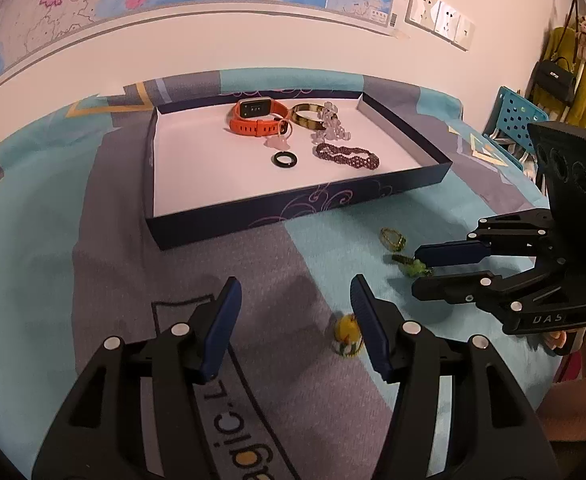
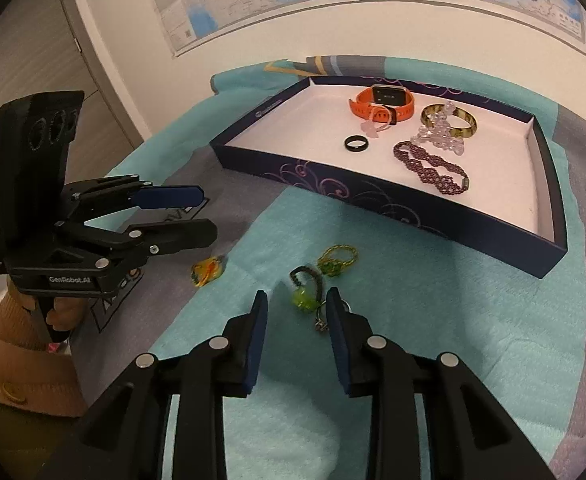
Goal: Organize jewelry
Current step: 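Grasp the yellow ring with left tool while right tool grasps gold green-stone ring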
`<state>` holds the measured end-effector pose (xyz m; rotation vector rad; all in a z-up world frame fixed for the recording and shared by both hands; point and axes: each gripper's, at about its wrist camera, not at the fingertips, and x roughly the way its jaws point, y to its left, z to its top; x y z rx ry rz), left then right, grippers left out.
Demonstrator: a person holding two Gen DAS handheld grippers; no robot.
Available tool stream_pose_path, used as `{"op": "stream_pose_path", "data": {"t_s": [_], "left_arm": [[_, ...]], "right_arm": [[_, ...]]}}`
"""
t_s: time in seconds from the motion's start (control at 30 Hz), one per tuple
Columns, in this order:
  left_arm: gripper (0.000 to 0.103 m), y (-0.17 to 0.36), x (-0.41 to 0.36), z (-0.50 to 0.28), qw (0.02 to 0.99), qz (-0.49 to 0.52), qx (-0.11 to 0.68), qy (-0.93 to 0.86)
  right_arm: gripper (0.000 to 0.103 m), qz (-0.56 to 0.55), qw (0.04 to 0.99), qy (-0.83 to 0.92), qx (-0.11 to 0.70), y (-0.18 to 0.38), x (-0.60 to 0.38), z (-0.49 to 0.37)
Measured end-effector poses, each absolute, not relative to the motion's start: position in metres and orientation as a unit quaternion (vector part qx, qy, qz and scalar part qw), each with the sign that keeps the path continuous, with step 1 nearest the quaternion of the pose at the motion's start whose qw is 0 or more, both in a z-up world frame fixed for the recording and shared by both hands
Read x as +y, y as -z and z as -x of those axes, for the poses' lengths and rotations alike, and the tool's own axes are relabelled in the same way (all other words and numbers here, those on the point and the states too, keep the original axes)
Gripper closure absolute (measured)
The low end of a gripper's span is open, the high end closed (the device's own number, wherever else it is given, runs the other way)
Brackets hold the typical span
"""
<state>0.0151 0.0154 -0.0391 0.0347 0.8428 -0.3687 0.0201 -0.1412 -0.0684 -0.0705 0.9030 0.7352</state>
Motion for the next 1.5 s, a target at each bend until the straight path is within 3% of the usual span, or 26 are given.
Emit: {"op": "stream_pose_path", "data": {"t_s": [0.77,1.2,1.5], "left_arm": [[0.047,0.047,-0.001,0.009,0.882,-0.04,0.415,0.22],[0.061,0.052,-0.008,0.004,0.875,-0.043,0.427,0.226],[0.074,0.054,-0.006,0.001,0.873,-0.037,0.431,0.225]], "right_arm": [[0.074,-0.018,0.849,-0.313,0.426,0.064,-0.16,-0.041],[0.075,0.008,0.855,-0.293,0.427,0.069,-0.144,-0.053],[0.088,0.012,0.858,-0.284,0.427,0.07,-0.15,-0.055]]}}
